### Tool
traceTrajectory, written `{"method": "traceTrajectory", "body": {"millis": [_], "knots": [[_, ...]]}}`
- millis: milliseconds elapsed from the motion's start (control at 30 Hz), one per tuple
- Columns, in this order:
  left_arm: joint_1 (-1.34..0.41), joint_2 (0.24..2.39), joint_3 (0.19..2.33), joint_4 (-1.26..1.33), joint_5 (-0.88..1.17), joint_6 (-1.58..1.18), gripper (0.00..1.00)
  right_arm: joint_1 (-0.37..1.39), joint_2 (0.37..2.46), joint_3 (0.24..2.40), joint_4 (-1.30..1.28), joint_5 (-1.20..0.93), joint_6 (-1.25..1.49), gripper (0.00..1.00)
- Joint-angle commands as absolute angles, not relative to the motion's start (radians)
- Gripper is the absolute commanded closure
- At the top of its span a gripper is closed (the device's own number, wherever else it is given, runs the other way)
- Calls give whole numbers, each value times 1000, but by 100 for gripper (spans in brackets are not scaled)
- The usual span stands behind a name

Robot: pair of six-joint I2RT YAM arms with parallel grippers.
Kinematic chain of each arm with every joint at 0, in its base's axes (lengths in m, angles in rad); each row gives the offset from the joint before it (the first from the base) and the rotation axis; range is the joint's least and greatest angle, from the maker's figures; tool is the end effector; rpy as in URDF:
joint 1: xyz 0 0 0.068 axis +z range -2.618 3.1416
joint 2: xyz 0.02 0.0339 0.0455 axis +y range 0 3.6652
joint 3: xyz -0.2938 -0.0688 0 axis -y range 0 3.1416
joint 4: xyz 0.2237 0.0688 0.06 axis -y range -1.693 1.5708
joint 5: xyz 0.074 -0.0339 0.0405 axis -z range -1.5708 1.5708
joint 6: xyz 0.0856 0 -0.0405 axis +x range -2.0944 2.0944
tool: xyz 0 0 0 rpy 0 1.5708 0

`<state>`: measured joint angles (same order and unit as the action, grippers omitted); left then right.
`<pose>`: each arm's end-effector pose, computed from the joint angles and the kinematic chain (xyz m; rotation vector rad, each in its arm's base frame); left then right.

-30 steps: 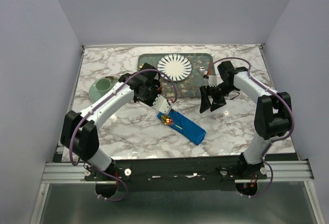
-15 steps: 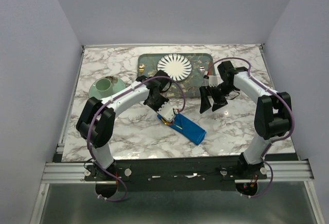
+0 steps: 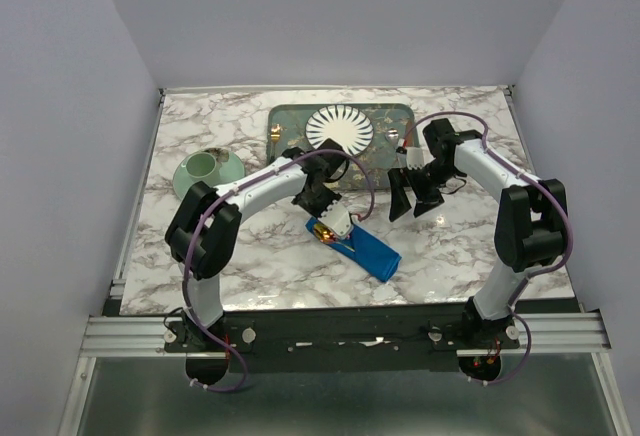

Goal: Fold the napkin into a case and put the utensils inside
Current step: Insert the fork into the folded napkin.

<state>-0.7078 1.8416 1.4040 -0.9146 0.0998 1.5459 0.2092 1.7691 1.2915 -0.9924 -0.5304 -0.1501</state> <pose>0.2689 -0.2413 0.2008 2.6271 1.2319 -0.0028 0.3031 0.1086 0.2049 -0.5672 2.8969 0.8057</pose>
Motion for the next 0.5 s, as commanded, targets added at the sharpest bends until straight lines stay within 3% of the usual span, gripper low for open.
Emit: {"method": "traceTrajectory", "body": {"millis": [0, 467], "knots": [[-721, 1878, 1448, -923, 135, 1511, 100, 204, 1753, 1304, -1012, -511, -152, 0], [-798, 1905, 1476, -923, 210, 1414, 100, 204, 1741, 1292, -1009, -508, -152, 0]]}}
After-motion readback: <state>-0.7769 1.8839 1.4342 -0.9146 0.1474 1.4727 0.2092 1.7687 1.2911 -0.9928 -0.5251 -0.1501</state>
